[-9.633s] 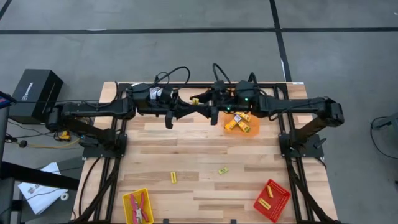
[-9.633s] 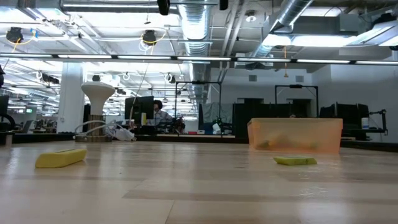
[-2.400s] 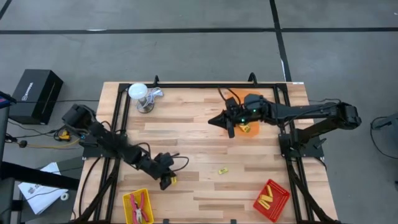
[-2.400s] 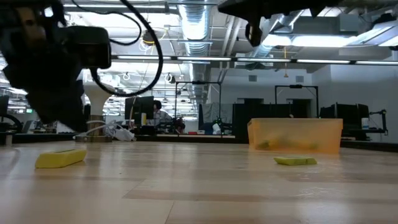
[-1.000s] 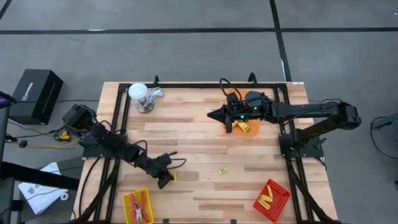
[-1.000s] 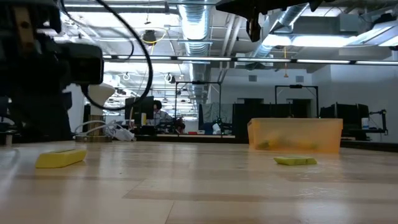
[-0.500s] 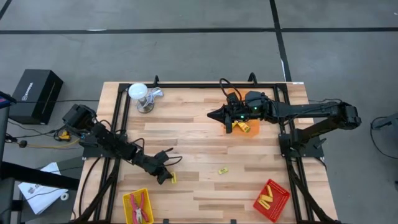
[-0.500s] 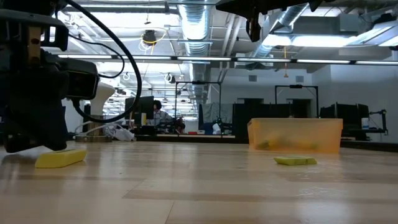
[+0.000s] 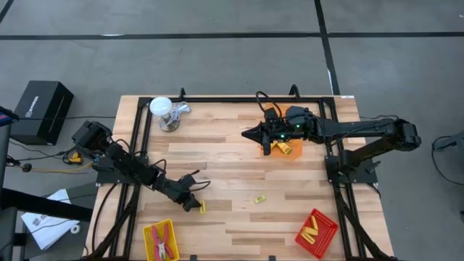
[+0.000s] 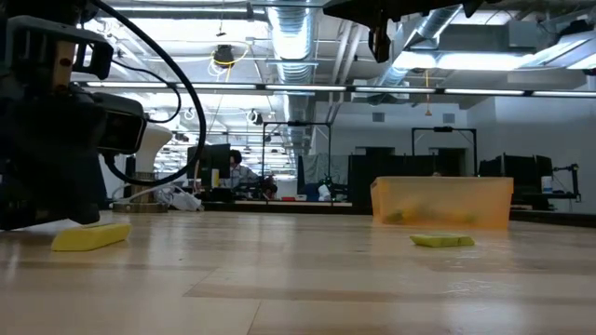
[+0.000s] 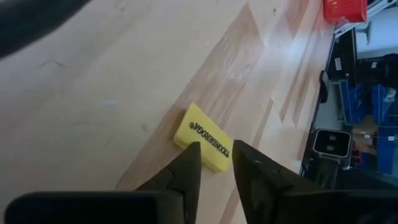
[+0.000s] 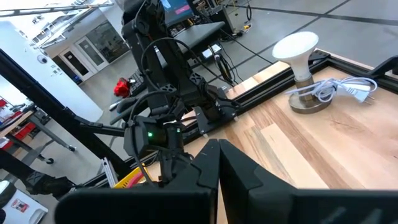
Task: Pick & Place School Supplies
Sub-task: Put the yellow eraser into the red bin
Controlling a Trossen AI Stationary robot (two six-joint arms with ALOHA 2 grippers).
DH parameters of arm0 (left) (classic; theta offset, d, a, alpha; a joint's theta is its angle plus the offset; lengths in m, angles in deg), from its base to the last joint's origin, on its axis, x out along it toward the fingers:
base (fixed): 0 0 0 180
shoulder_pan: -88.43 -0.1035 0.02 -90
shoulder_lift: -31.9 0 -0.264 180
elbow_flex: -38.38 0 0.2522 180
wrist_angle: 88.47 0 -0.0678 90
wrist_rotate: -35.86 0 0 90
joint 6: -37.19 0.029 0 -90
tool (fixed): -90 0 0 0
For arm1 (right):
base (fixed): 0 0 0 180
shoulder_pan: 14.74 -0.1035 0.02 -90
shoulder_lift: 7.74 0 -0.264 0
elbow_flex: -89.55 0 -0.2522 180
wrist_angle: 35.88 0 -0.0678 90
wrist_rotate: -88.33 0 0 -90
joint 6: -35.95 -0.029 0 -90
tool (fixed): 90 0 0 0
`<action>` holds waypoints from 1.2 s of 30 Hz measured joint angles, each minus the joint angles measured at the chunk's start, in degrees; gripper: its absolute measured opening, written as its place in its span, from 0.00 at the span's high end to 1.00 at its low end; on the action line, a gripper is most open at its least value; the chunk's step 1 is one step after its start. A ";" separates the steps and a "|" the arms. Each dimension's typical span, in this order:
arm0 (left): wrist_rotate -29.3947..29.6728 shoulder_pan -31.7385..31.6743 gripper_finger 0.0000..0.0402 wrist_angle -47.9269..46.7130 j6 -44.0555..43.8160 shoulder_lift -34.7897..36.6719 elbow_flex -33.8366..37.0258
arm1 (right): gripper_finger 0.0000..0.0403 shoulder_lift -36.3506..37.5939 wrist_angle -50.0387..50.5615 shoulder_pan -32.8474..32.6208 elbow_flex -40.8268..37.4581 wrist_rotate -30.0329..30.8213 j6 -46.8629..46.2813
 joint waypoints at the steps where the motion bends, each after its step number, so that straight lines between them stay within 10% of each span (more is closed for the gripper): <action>1: 0.01 0.00 0.77 0.37 -0.01 -0.02 0.02 | 1.00 0.00 0.00 0.00 0.00 0.00 0.00; 36: -8.38 -2.21 0.76 1.06 -0.65 -2.92 -0.17 | 1.00 0.00 0.00 0.02 -0.02 -0.04 -0.02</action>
